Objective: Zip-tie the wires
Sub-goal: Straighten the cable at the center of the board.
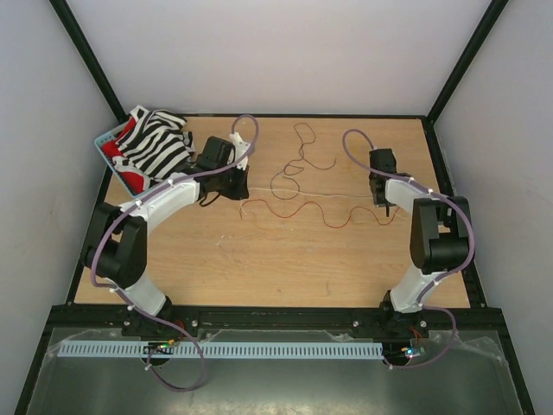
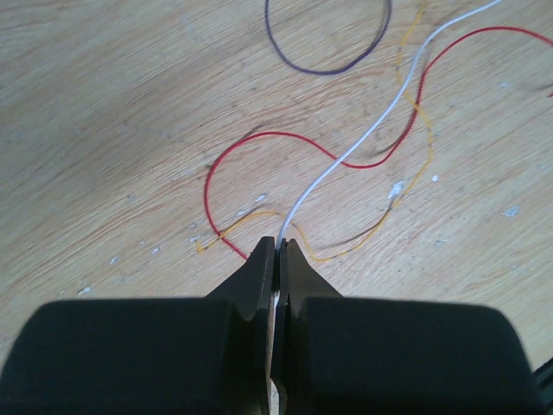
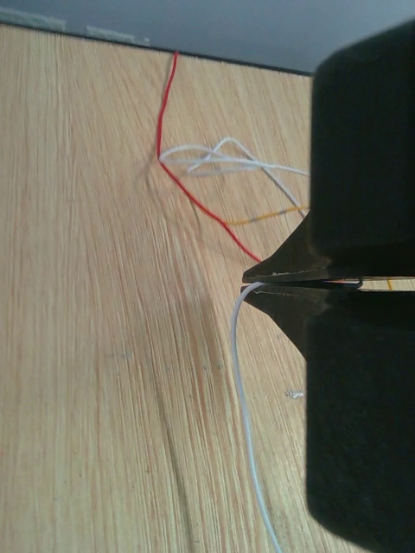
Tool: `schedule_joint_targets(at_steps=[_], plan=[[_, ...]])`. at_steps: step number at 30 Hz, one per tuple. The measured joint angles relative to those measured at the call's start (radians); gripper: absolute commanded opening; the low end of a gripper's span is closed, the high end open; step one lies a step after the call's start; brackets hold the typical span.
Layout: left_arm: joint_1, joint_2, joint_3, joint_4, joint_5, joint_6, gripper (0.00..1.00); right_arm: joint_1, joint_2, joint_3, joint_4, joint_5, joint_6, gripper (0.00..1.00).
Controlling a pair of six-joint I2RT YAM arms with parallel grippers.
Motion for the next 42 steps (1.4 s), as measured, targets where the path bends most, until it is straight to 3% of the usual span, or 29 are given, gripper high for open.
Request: schedule_joint_targets(at_steps=[5, 17, 24, 42], plan=[[-0.001, 0.023, 0.021, -0.058, -0.056, 0.002, 0.00, 0.008, 0.036, -0.006, 0.013, -0.025, 0.002, 0.00], [-0.002, 0.075, 0.021, -0.098, -0.104, 0.005, 0.00, 0.013, 0.091, 0.011, 0.050, -0.066, 0.003, 0.16], [-0.004, 0.121, 0.021, -0.103, -0.102, 0.006, 0.00, 0.012, 0.081, 0.014, 0.052, -0.086, 0.003, 0.31], [-0.054, 0.199, 0.021, -0.115, -0.126, 0.033, 0.00, 0.011, -0.105, 0.014, 0.020, -0.337, 0.023, 0.73]])
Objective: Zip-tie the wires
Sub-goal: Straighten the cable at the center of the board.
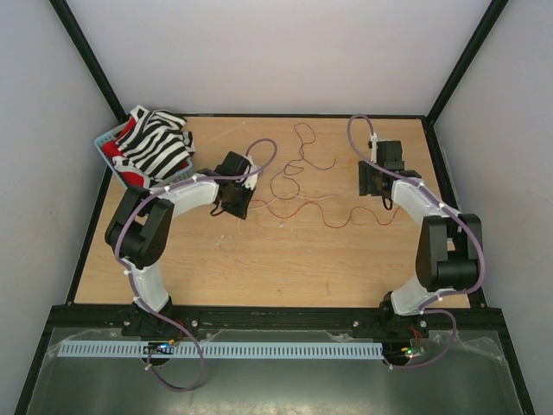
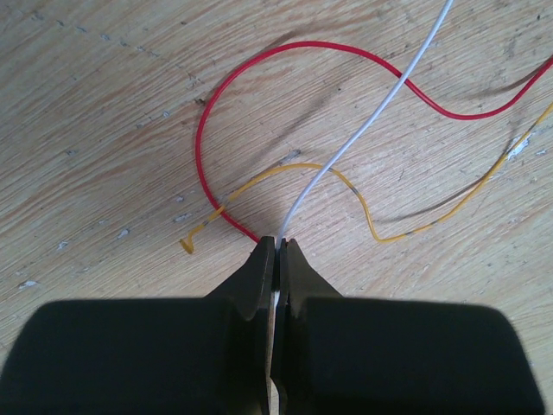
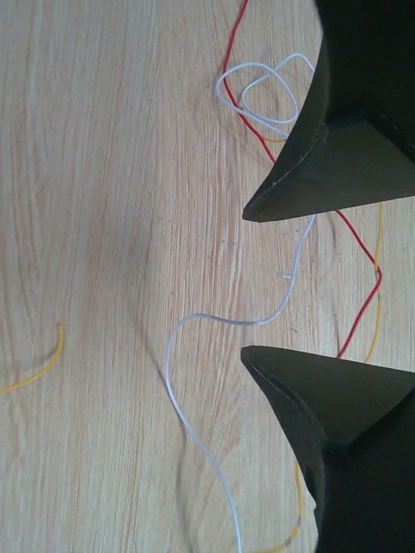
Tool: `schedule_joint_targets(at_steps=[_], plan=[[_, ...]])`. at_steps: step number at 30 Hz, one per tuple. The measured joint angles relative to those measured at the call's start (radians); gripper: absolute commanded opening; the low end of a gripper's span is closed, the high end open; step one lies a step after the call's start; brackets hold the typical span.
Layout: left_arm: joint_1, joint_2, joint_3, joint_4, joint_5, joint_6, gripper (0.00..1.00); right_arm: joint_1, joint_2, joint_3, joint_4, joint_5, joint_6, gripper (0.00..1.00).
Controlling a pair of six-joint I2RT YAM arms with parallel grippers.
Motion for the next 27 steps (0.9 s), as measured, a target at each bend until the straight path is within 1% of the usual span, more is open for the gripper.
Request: schedule_joint_targets(at_steps=[7, 24, 27], plan=[[-0.013, 0.005, 0.000, -0.014, -0.031, 0.017, 0.00, 0.000, -0.074, 0.000, -0.002, -0.044, 0.018, 0.78], [-0.021, 0.027, 0.011, -0.024, -0.056, 0.032, 0.00, 0.000, -0.093, 0.000, 0.003, -0.048, 0.036, 0.79], [-0.021, 0.032, 0.018, -0.024, -0.057, 0.032, 0.07, 0.000, -0.093, 0.000, 0.003, -0.047, 0.037, 0.79]])
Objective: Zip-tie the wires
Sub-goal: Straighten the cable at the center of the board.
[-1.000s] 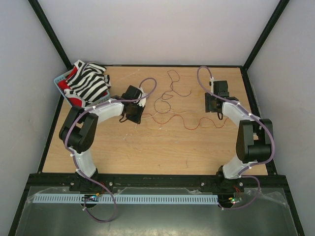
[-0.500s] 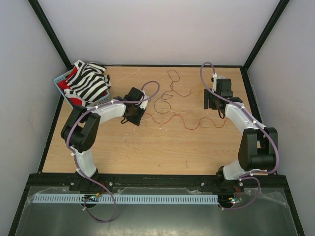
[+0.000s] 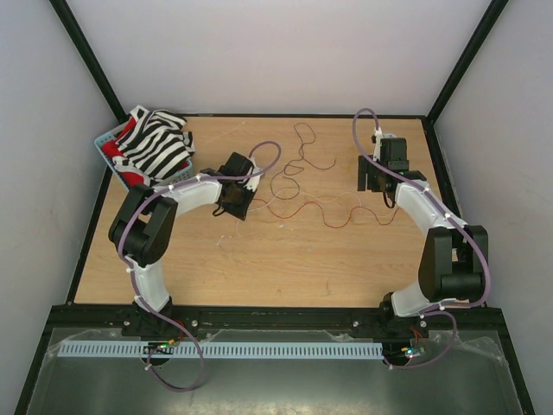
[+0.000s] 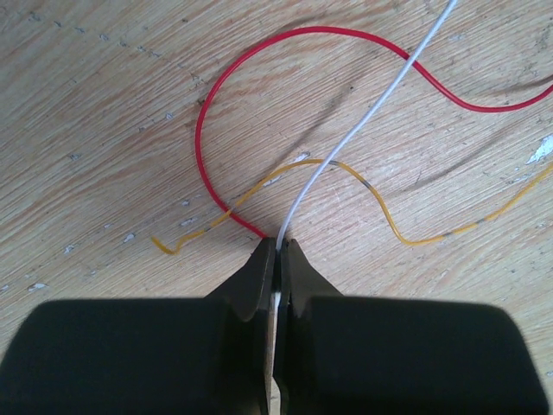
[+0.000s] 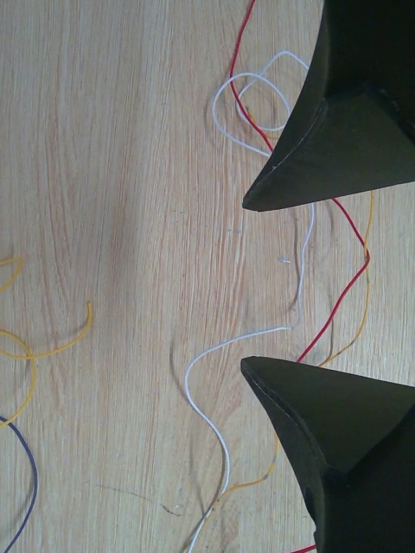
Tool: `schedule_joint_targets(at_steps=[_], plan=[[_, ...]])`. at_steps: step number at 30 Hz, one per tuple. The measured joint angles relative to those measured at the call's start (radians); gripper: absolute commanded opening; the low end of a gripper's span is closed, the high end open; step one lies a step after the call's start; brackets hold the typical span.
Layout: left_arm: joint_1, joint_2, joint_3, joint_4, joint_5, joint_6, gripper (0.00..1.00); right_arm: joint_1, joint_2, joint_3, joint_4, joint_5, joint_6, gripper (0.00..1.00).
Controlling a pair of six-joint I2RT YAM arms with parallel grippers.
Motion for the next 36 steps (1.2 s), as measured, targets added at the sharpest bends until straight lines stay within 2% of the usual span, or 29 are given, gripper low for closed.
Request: schedule_joint_targets(at_steps=[12, 23, 29, 36], plan=[[0.000, -0.027, -0.001, -0.002, -0.027, 0.000, 0.39, 0.000, -0.003, 0.000, 0.002, -0.003, 0.005, 0.83], [0.003, -0.195, -0.001, -0.010, -0.051, -0.003, 0.70, 0.000, 0.005, 0.018, 0.010, -0.038, 0.031, 0.91], [0.023, -0.297, -0.001, -0.013, -0.049, -0.024, 0.77, 0.000, 0.096, 0.093, 0.065, -0.056, 0.070, 0.90], [0.044, -0.445, -0.007, -0.016, -0.014, -0.041, 0.81, 0.000, 0.296, 0.210, 0.109, -0.105, 0.107, 0.77]])
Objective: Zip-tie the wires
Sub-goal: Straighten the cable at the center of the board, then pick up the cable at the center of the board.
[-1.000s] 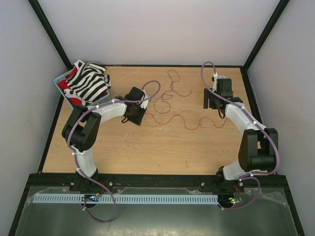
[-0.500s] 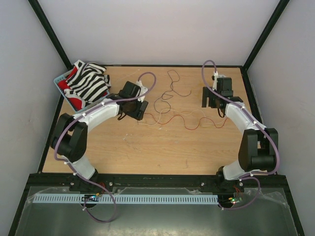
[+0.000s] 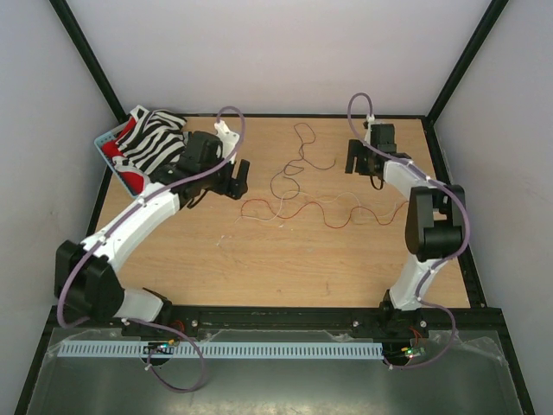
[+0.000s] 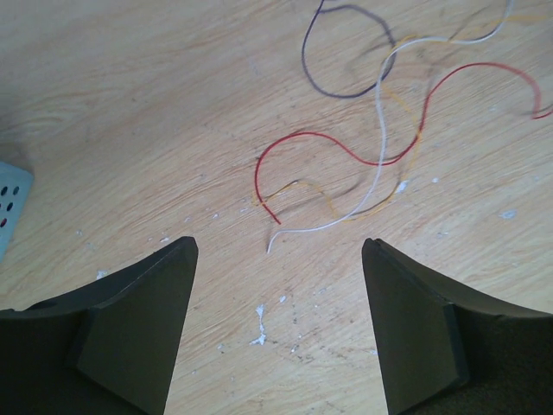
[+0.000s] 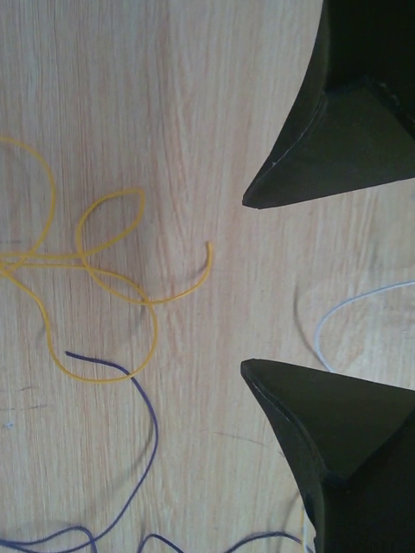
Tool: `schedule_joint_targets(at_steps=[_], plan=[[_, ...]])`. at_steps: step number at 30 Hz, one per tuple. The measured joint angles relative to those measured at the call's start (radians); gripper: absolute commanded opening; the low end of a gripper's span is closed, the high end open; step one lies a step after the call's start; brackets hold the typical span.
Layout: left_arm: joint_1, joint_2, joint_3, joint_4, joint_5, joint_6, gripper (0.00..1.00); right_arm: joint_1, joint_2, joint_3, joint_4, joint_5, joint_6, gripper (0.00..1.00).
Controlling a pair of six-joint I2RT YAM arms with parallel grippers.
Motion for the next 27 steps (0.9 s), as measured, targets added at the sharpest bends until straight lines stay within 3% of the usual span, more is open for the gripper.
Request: schedule_joint_targets(at_steps=[8, 16, 21, 27], plan=[[0.002, -0.147, -0.028, 0.035, 0.055, -0.002, 0.84, 0.000, 0.159, 0.089, 0.005, -0.039, 0.005, 0.67], [0.008, -0.168, -0.029, 0.043, 0.069, -0.003, 0.85, 0.002, 0.249, 0.150, 0.009, -0.050, 0.000, 0.57], [0.008, -0.168, -0.032, 0.045, 0.071, -0.004, 0.85, 0.009, 0.271, 0.171, 0.013, -0.042, -0.015, 0.42], [0.013, -0.168, -0.033, 0.045, 0.084, -0.008, 0.86, 0.022, 0.274, 0.172, 0.011, 0.002, -0.053, 0.08]])
